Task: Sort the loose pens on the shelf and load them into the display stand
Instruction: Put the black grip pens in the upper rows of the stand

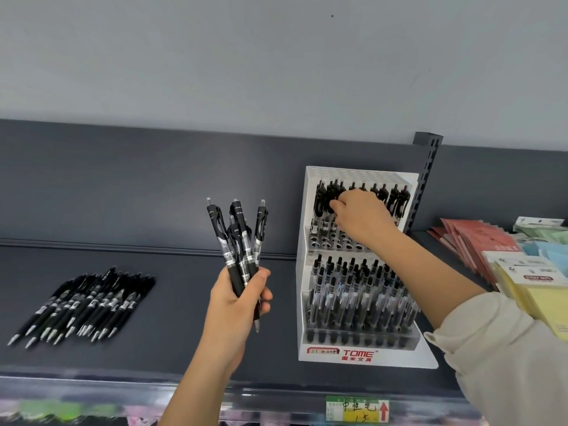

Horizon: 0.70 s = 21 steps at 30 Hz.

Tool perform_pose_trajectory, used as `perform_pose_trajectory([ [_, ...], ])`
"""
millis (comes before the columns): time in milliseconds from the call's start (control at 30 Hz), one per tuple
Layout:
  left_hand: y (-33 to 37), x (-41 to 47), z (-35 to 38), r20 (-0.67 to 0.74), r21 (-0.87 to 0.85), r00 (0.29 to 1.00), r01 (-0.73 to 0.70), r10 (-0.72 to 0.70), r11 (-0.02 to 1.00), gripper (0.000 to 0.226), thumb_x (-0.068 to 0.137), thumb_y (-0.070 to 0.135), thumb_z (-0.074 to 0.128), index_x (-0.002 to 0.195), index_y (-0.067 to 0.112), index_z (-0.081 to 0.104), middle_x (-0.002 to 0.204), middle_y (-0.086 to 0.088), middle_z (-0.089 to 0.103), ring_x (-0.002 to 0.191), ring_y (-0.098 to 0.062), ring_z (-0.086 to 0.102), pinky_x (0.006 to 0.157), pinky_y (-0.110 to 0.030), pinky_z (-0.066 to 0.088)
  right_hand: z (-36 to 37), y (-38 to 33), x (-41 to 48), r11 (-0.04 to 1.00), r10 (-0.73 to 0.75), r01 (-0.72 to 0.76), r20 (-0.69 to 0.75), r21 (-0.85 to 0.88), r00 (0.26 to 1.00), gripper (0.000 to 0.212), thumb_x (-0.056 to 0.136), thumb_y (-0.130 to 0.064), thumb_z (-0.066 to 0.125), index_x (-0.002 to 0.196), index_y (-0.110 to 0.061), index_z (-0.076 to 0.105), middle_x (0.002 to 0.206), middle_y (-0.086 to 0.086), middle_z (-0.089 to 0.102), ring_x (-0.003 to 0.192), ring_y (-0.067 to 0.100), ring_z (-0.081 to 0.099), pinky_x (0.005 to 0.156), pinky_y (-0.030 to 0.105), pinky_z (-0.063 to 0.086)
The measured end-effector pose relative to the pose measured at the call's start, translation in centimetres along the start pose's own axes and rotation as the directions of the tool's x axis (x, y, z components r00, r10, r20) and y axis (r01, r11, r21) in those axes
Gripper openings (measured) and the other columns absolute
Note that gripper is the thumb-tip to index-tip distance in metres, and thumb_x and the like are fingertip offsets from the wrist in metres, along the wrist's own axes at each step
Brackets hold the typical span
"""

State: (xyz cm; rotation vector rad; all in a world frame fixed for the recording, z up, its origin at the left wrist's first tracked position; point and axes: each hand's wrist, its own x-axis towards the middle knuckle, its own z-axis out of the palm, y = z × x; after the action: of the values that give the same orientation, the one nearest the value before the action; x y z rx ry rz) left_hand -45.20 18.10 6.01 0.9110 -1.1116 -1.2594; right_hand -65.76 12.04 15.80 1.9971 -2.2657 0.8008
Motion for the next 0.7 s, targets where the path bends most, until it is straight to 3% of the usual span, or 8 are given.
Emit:
perform_pose_trajectory([
  [133, 0.0, -0.2, 0.3, 0.013, -0.004, 1.000, 0.017, -0.017, 1.000, 0.010, 0.091, 0.016, 0.059, 0.097, 0.009, 0.063, 0.064, -0.002, 0.059, 0.059, -0.010, 0.055, 0.056, -0.020, 0.047, 0.3, 0.1, -0.1, 0.998, -0.038, 0.040, 0.031, -0.046, 0.999, 0.039, 0.099, -0.026, 0.040, 0.063, -0.015, 0.043, 0.066, 0.003, 0.053, 0.069, 0.027, 0.056, 0.067, 0.036, 0.048],
  [233, 0.2, -0.4, 0.5, 0.023, 0.009, 1.000, 0.013, -0.014, 1.000, 0.011, 0.092, 0.016, 0.058, 0.096, 0.009, 0.064, 0.065, -0.001, 0.060, 0.060, -0.010, 0.055, 0.055, -0.020, 0.047, 0.1, 0.2, -0.4, 1.000, -0.018, 0.018, 0.021, -0.010, 1.000, 0.041, 0.099, -0.030, 0.042, 0.063, -0.012, 0.047, 0.062, 0.003, 0.054, 0.058, 0.023, 0.053, 0.064, 0.034, 0.046],
  [333, 0.3, -0.5, 0.6, 0.040, 0.017, 0.999, 0.012, -0.013, 1.000, 0.011, 0.091, 0.017, 0.057, 0.096, 0.010, 0.065, 0.065, -0.001, 0.061, 0.061, -0.009, 0.055, 0.056, -0.021, 0.046, -0.2, 0.0, -1.5, 0.999, -0.030, 0.033, -0.120, 0.022, 0.992, 0.032, 0.096, -0.038, 0.047, 0.081, -0.012, 0.060, 0.067, 0.000, 0.058, 0.064, 0.019, 0.057, 0.067, 0.032, 0.047],
  [400, 0.4, -0.6, 0.6, 0.059, 0.024, 0.998, 0.012, -0.013, 1.000, 0.012, 0.092, 0.017, 0.057, 0.096, 0.009, 0.065, 0.065, -0.001, 0.061, 0.061, -0.009, 0.055, 0.055, -0.021, 0.045, -0.6, -1.1, -3.1, 0.983, -0.065, 0.094, -0.178, 0.158, 0.982, 0.026, 0.094, -0.040, 0.050, 0.090, -0.017, 0.062, 0.075, -0.007, 0.060, 0.072, 0.011, 0.057, 0.069, 0.027, 0.046],
  [533, 0.6, -1.1, 1.1, 0.161, 0.024, 0.987, 0.011, -0.015, 1.000, 0.013, 0.093, 0.014, 0.054, 0.102, 0.012, 0.062, 0.082, 0.000, 0.071, 0.067, -0.010, 0.062, 0.056, -0.020, 0.048, 0.0, -3.7, -6.0, 0.893, -0.174, 0.127, 0.071, 0.431, 0.982, 0.024, 0.088, -0.047, 0.054, 0.096, -0.026, 0.063, 0.080, -0.014, 0.062, 0.066, -0.002, 0.061, 0.065, 0.016, 0.050],
  [600, 0.7, -1.4, 1.5, 0.218, -0.001, 0.976, 0.028, -0.028, 1.000, 0.017, 0.093, 0.012, 0.052, 0.108, 0.017, 0.060, 0.094, 0.000, 0.073, 0.079, -0.012, 0.068, 0.061, -0.023, 0.053, 0.6, -4.1, -6.8, 0.859, -0.184, 0.098, 0.125, 0.502, 0.975, 0.019, 0.088, -0.039, 0.058, 0.089, -0.021, 0.062, 0.078, -0.008, 0.065, 0.062, -0.001, 0.063, 0.060, 0.017, 0.054],
  [700, 0.7, -1.5, 1.7, 0.243, -0.039, 0.969, 0.060, -0.049, 0.997, 0.022, 0.095, 0.011, 0.049, 0.114, 0.017, 0.057, 0.101, -0.001, 0.073, 0.099, -0.014, 0.068, 0.074, -0.035, 0.058, 0.2, -3.9, -7.2, 0.747, -0.130, -0.018, 0.173, 0.664, 0.976, 0.013, 0.091, -0.023, 0.059, 0.090, -0.010, 0.063, 0.082, 0.002, 0.068, 0.071, 0.008, 0.067, 0.063, 0.018, 0.056],
])
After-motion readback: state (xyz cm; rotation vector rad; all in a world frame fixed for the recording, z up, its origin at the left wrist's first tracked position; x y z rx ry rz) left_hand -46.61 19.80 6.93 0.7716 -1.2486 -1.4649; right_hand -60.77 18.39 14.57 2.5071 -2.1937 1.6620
